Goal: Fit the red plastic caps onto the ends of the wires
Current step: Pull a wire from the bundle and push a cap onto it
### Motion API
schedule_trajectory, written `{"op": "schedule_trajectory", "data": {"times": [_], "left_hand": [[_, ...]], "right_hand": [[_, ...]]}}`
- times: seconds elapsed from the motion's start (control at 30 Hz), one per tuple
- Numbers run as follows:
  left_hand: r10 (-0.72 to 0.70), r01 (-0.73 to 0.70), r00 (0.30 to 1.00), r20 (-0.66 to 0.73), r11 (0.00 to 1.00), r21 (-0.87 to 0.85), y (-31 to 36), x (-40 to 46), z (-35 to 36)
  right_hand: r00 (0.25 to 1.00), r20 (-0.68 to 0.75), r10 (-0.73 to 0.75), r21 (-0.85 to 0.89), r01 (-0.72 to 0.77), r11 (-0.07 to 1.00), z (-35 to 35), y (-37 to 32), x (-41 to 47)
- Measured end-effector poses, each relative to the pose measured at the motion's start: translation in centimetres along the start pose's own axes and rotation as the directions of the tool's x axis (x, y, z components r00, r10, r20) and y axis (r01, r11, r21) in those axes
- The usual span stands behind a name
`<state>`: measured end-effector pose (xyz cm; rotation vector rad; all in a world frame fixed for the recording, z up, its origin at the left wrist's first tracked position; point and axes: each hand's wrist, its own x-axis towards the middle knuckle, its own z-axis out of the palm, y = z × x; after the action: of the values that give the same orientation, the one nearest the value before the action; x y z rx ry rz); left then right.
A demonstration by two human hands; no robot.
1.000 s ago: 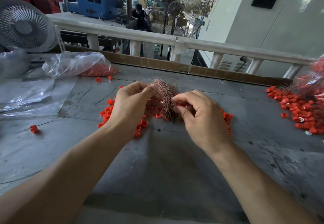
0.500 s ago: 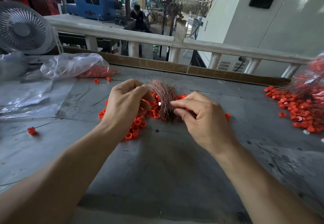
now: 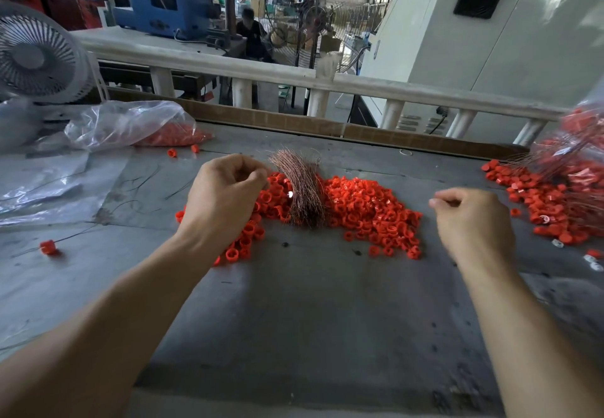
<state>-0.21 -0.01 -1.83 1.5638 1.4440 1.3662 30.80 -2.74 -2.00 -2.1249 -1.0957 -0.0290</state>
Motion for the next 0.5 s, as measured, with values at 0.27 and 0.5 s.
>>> {"op": "schedule_trajectory", "data": {"times": [0.27,0.5], "left_hand": [[-0.016,0.021,0.999,-0.027,0.987,0.159,-0.14,-0.03,-0.18],[0.005,-0.002,1.000,-0.016,0.987,0.163,-0.05,-0.12,0.05]], "right_hand": [[0.974,0.135,0.184,-0.171,-0.160,0.972,-0.37,1.13,0.98],[0.966,0.184,0.183,-0.246,-0.135,0.960,-0.67,1.02,1.02]]}}
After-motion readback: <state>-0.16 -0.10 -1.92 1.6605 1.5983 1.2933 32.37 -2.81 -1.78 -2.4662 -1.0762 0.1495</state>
